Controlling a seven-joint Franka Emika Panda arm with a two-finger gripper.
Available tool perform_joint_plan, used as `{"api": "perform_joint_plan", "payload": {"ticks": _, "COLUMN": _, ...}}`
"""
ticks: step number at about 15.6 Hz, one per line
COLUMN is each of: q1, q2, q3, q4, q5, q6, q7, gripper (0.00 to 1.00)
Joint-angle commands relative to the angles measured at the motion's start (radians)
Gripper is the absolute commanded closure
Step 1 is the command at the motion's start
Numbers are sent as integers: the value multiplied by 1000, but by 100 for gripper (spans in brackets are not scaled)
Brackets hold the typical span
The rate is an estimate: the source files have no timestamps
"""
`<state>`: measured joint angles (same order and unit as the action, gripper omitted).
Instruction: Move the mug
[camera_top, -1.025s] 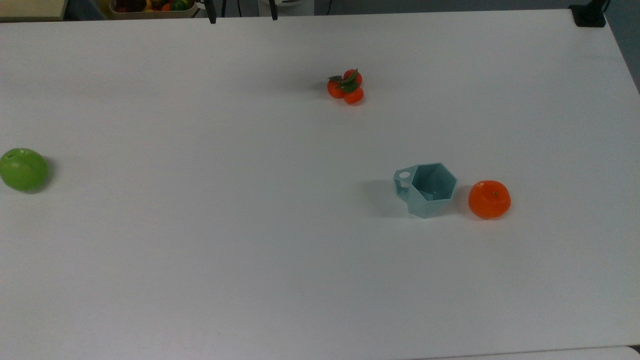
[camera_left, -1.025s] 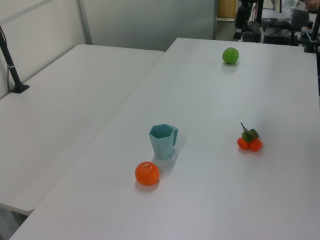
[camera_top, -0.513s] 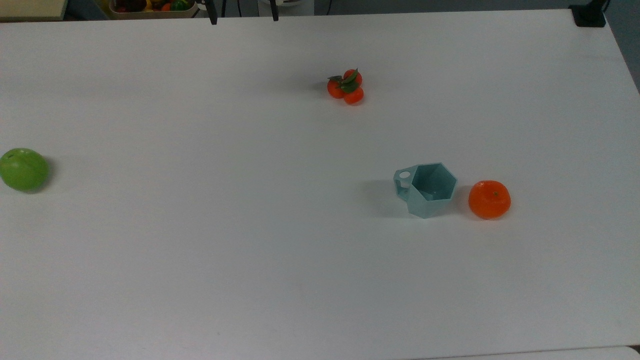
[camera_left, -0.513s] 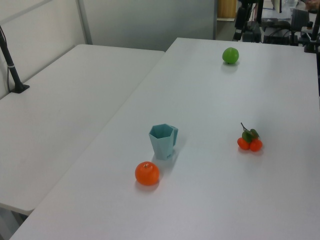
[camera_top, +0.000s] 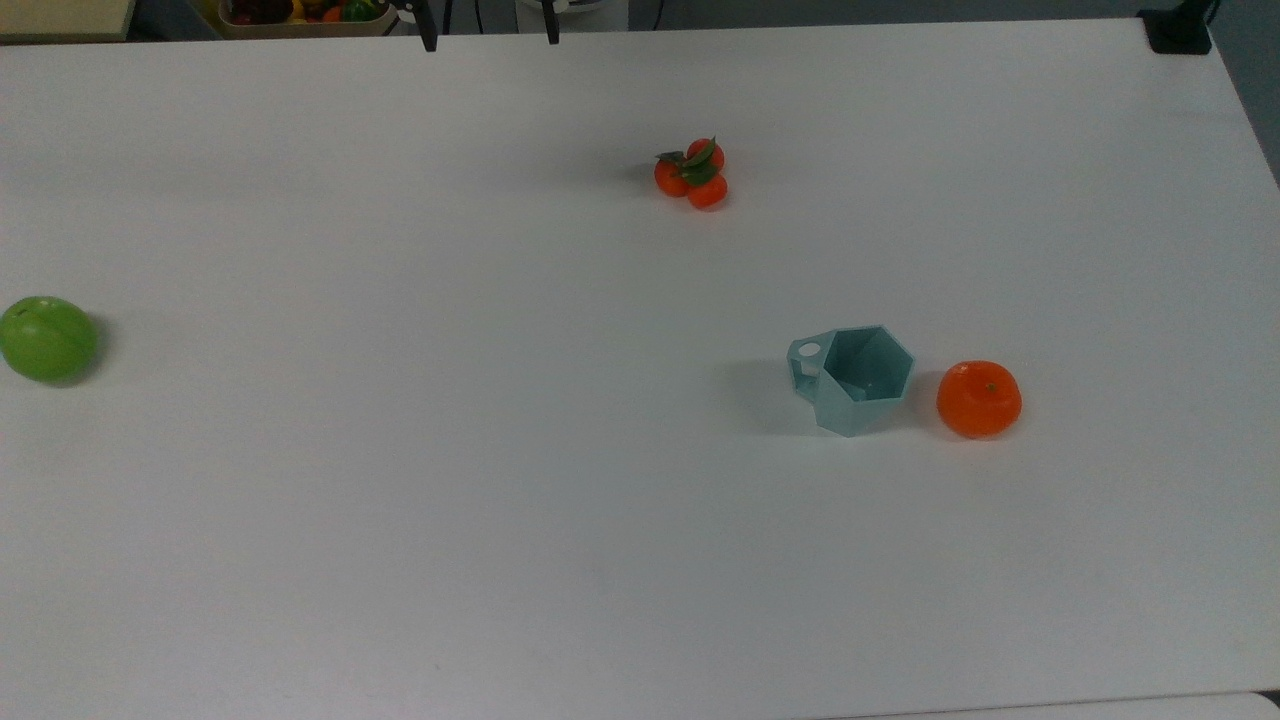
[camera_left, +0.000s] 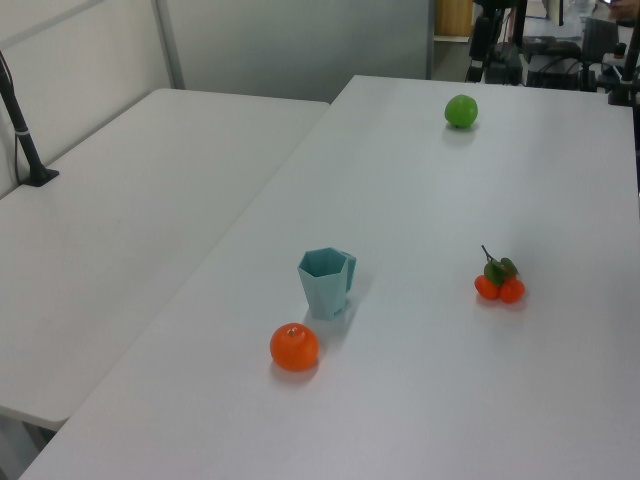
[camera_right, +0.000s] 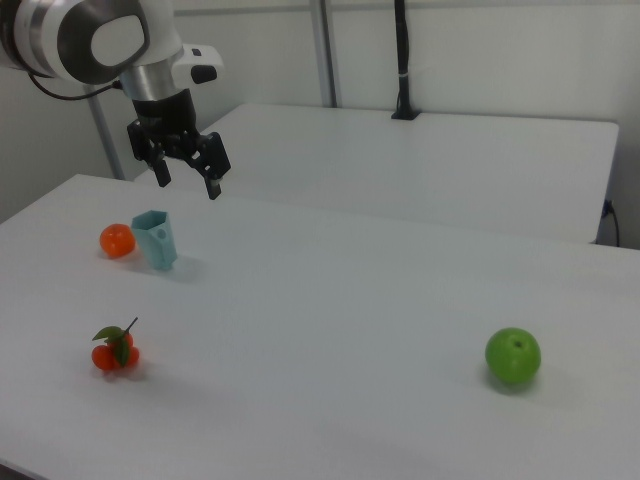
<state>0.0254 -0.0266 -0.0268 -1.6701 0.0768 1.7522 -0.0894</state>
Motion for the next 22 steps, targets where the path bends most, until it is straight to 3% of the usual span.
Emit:
{"api": "perform_joint_plan", "payload": {"ticks": 1, "q1": -4, "q2": -19, "q3": 7, "q4": -39, "q5": 15, "q6": 12, "q7": -53, "gripper": 0}}
{"api": "perform_joint_plan", "payload": {"ticks": 6, "q1": -5, "q2": -15, "q3": 8, "q4": -40, "q5": 15, "q6": 10, "q7": -372, "gripper": 0}}
{"api": "perform_joint_plan", "payload": {"ticks": 10, "q1": -4, "q2": -4, "q3": 38, "q4": -46, "q5": 12, "q6": 10, "q7": -639, "gripper": 0}}
{"api": "perform_joint_plan", "payload": {"ticks": 13, "q1": 5, "q2": 19, "q3": 70, "q4": -46, "q5": 14, "q6": 20, "q7": -651, "gripper": 0}}
{"api": "perform_joint_plan", "payload": {"ticks": 17, "q1": 13, "q2": 66, "q3": 125, "q4": -43, "q5": 15, "q6": 44, "q7": -647, "gripper": 26}}
{"api": "perform_joint_plan", "payload": {"ticks": 22, "q1": 53, "q2": 138, "q3": 153, "q4": -45, "q5": 23, "q6": 153, "q7": -642, "gripper": 33}}
